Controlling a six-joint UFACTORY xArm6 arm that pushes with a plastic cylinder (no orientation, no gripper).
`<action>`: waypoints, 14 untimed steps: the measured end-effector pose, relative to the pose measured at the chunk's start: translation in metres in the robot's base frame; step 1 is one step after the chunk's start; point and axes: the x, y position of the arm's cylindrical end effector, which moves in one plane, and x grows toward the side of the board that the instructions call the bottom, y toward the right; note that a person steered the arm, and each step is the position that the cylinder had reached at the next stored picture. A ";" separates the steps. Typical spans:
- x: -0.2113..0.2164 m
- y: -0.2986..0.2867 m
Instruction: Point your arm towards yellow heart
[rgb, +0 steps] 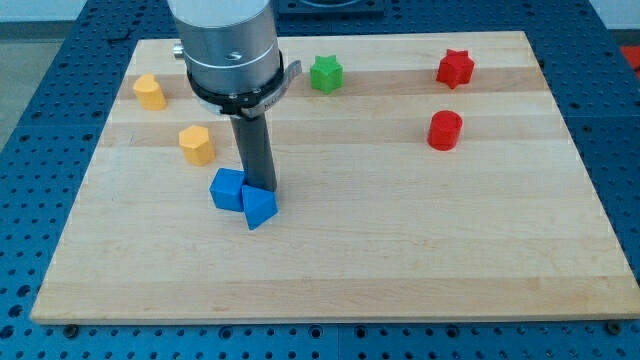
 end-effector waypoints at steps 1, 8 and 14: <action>0.000 -0.001; -0.173 -0.042; -0.162 -0.071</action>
